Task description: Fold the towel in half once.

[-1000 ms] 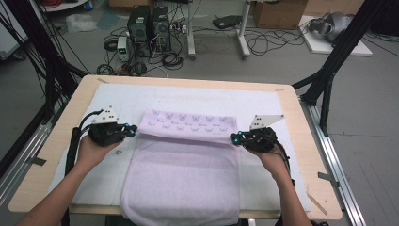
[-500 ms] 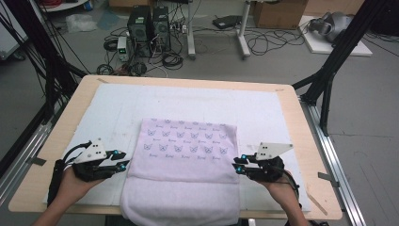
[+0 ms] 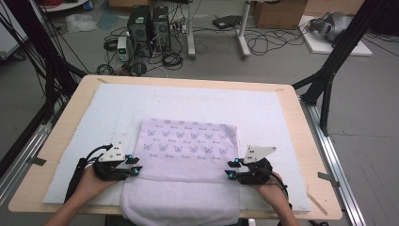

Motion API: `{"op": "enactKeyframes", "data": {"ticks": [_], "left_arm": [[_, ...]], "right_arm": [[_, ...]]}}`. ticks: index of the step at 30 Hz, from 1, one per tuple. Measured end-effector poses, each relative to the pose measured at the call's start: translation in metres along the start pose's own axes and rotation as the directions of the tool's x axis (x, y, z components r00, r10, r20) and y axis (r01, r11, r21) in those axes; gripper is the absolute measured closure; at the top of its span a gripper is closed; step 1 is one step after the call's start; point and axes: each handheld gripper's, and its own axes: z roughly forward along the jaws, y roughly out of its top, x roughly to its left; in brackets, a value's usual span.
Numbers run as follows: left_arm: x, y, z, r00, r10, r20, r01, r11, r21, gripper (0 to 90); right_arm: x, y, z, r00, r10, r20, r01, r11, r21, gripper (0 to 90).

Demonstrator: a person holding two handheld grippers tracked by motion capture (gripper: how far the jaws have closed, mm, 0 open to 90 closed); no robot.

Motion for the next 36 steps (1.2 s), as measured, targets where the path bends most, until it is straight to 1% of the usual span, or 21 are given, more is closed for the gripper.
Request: {"op": "enactKeyframes", "data": {"ticks": [1, 2, 3, 4, 5, 8, 9, 10, 11, 13, 14, 15, 19, 21, 24, 26, 29, 30, 31, 33, 36], "left_arm": [[-0.001, 0.000, 0.000, 0.9999, 0.000, 0.011, 0.000, 1.0000, -0.006, 71.3], [-0.001, 0.000, 0.001, 0.9999, -0.001, 0.011, 0.001, 1.0000, -0.006, 75.5], [-0.002, 0.000, 0.001, 0.9999, 0.009, 0.011, -0.009, 1.0000, -0.002, 78.7], [-0.002, 0.001, 0.001, 0.9999, 0.010, 0.006, -0.010, 1.0000, 0.000, 81.6], [-0.002, 0.001, 0.001, 1.0000, 0.008, 0.006, -0.008, 1.0000, -0.002, 84.4], [-0.002, 0.002, 0.001, 1.0000, 0.003, 0.007, -0.003, 1.0000, 0.007, 87.1], [-0.002, 0.002, 0.001, 0.9999, -0.011, 0.008, 0.011, 0.9999, -0.002, 87.5], [-0.001, 0.002, 0.000, 0.9999, -0.014, 0.008, 0.014, 0.9999, -0.001, 87.7], [-0.001, 0.002, -0.001, 0.9999, -0.013, 0.011, 0.013, 0.9999, 0.000, 87.8], [0.000, 0.003, -0.004, 0.9999, -0.013, 0.010, 0.013, 0.9999, -0.002, 87.9], [0.000, 0.004, -0.005, 0.9998, -0.017, 0.010, 0.017, 0.9998, -0.009, 87.9], [0.000, 0.006, -0.009, 0.9998, -0.014, 0.012, 0.014, 0.9998, -0.017, 87.9], [-0.002, 0.015, -0.021, 0.9999, -0.010, 0.010, 0.010, 0.9988, -0.048, 88.1], [-0.003, 0.019, -0.026, 0.9999, -0.010, 0.010, 0.011, 0.9979, -0.064, 88.2], [-0.006, 0.023, -0.038, 1.0000, -0.003, 0.002, 0.003, 0.9962, -0.087, 88.3], [-0.009, 0.025, -0.046, 1.0000, -0.003, -0.006, 0.003, 0.9951, -0.099, 88.3], [-0.014, 0.027, -0.063, 0.9998, 0.010, -0.016, -0.012, 0.9935, -0.113, 88.3], [-0.017, 0.026, -0.067, 0.9999, 0.009, -0.015, -0.010, 0.9930, -0.118, 88.3], [-0.019, 0.026, -0.070, 0.9998, 0.012, -0.013, -0.014, 0.9927, -0.120, 88.3], [-0.029, 0.022, -0.075, 0.9996, 0.027, 0.000, -0.027, 0.9931, -0.114, 88.3], [-0.041, 0.014, -0.077, 0.9989, 0.045, 0.017, -0.043, 0.9935, -0.105, 87.9]], "right_arm": [[0.000, -0.001, 0.002, 1.0000, 0.003, -0.006, -0.003, 1.000, 0.014, 65.4], [0.001, -0.003, 0.006, 0.9999, -0.002, -0.017, 0.003, 0.999, 0.035, 67.2], [0.002, -0.004, 0.009, 0.9999, -0.006, -0.014, 0.007, 0.999, 0.044, 69.0], [0.003, -0.004, 0.010, 0.9999, -0.006, -0.013, 0.006, 1.000, 0.031, 72.1], [0.003, -0.004, 0.010, 0.9998, -0.008, -0.016, 0.008, 1.000, 0.030, 75.8], [0.003, -0.003, 0.010, 0.9997, -0.012, -0.021, 0.012, 0.999, 0.033, 82.9], [0.003, -0.003, 0.010, 0.9997, -0.013, -0.021, 0.014, 0.999, 0.032, 84.2], [0.003, -0.002, 0.010, 0.9997, -0.015, -0.019, 0.016, 0.999, 0.034, 85.2], [0.003, -0.002, 0.010, 0.9996, -0.013, -0.024, 0.014, 0.999, 0.031, 85.9], [0.005, -0.001, 0.009, 0.9996, -0.024, -0.014, 0.024, 0.999, 0.027, 86.9], [0.005, 0.000, 0.007, 0.9996, -0.029, -0.008, 0.029, 0.999, 0.019, 86.9], [0.006, 0.001, 0.005, 0.9996, -0.024, -0.014, 0.024, 1.000, 0.012, 87.0], [0.004, 0.008, -0.004, 0.9998, -0.021, -0.005, 0.020, 0.999, -0.036, 87.2], [0.003, 0.011, -0.008, 0.9999, -0.013, -0.006, 0.012, 0.998, -0.061, 87.2], [0.006, 0.017, -0.018, 0.9998, -0.020, -0.002, 0.020, 0.995, -0.100, 87.2], [0.009, 0.021, -0.025, 0.9995, -0.032, 0.005, 0.033, 0.992, -0.124, 87.2], [0.017, 0.025, -0.036, 0.9991, -0.043, 0.003, 0.043, 0.987, -0.152, 87.2], [0.021, 0.026, -0.040, 0.9991, -0.043, -0.001, 0.042, 0.986, -0.158, 87.2], [0.024, 0.026, -0.043, 0.9990, -0.045, -0.007, 0.043, 0.986, -0.159, 87.2], [0.033, 0.025, -0.047, 0.9981, -0.058, -0.019, 0.054, 0.986, -0.159, 87.2], [0.047, 0.020, -0.051, 0.9965, -0.072, -0.041, 0.066, 0.987, -0.144, 86.9]]}}
